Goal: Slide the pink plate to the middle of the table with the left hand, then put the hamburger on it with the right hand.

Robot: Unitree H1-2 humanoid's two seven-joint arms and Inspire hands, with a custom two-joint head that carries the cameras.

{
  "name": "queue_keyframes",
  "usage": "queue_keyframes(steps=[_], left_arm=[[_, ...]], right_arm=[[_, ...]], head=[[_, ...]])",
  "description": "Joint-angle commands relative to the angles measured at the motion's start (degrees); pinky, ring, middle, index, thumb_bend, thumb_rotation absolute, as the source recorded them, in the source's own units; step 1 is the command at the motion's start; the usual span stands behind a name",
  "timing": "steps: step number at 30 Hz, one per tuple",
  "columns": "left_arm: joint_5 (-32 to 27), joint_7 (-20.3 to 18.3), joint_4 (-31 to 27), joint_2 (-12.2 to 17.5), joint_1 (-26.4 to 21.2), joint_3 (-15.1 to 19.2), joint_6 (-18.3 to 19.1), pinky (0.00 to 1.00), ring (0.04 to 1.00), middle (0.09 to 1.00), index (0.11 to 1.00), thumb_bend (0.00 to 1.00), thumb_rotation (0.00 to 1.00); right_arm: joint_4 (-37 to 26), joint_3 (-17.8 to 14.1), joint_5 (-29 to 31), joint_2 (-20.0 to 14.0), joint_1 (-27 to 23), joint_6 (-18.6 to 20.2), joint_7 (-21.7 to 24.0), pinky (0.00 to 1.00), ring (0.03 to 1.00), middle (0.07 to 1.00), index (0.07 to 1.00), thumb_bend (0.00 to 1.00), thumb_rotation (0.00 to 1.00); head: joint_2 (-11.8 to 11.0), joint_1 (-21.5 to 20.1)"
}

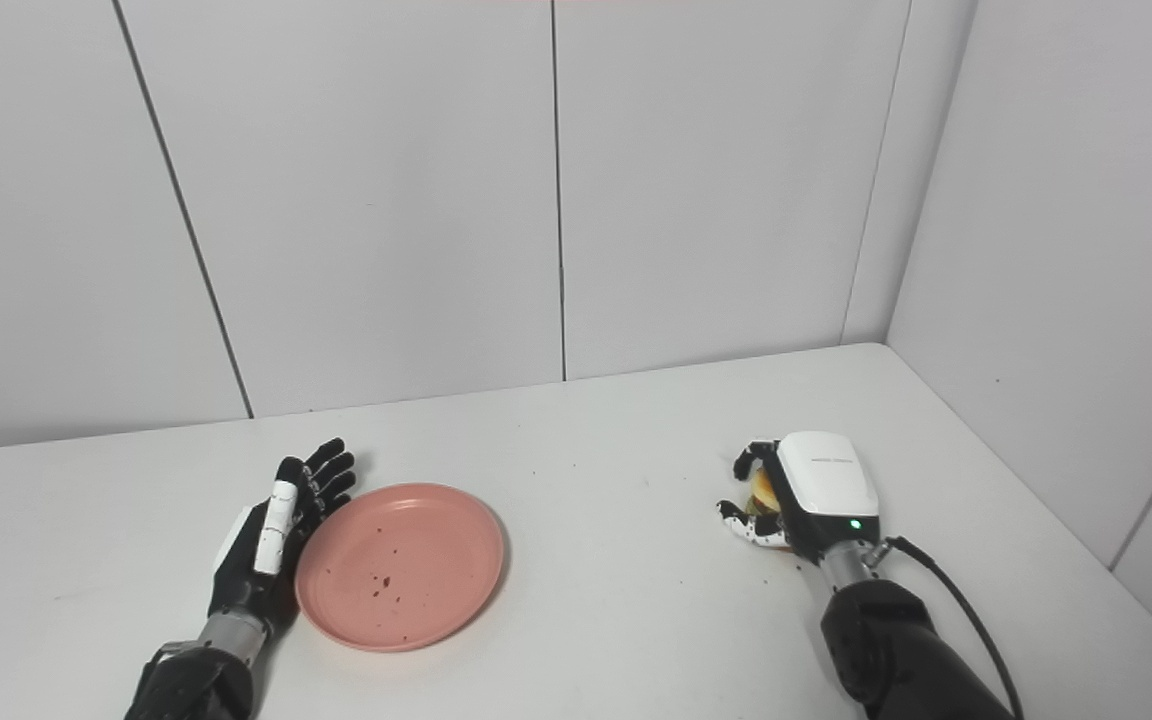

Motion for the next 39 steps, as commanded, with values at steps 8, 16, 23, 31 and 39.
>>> queue_keyframes(steps=[8, 16, 23, 31, 39], left_arm=[[0.5, 0.3, -1.2, -0.4, -0.2, -0.3, 1.4, 0.94, 0.922, 0.903, 0.847, 0.89, 0.91], [0.9, 1.4, -1.5, -1.1, -0.3, -0.7, 1.8, 0.93, 0.916, 0.899, 0.836, 0.90, 0.90], [1.8, 2.2, -1.8, -1.7, -0.4, -1.4, 1.8, 0.92, 0.915, 0.895, 0.829, 0.90, 0.91], [2.5, 3.5, -3.5, -3.4, 0.0, -1.9, 2.1, 0.91, 0.906, 0.883, 0.817, 0.88, 0.91], [3.6, 5.3, -5.0, -5.2, 0.4, -2.6, 3.4, 0.89, 0.908, 0.880, 0.821, 0.86, 0.92]], right_arm=[[-7.4, -0.7, 0.1, -3.4, -1.3, 0.4, 3.9, 0.23, 0.288, 0.371, 0.479, 0.51, 0.14], [-18.4, -2.0, 1.5, -2.5, -1.7, 0.3, 10.3, 0.18, 0.240, 0.331, 0.475, 0.51, 0.14], [-25.6, -1.4, 0.1, -0.8, -3.3, -0.4, 13.4, 0.19, 0.253, 0.347, 0.479, 0.50, 0.14], [-30.3, -1.1, 0.2, 1.8, -5.4, -1.1, 17.0, 0.20, 0.265, 0.359, 0.480, 0.50, 0.14], [-28.5, -0.6, 0.8, 4.3, -7.4, -4.3, 16.6, 0.21, 0.271, 0.360, 0.478, 0.50, 0.14]], head=[[0.1, 0.9], [0.0, 2.8], [-0.3, 4.7], [0.0, 9.8], [0.1, 14.2]])
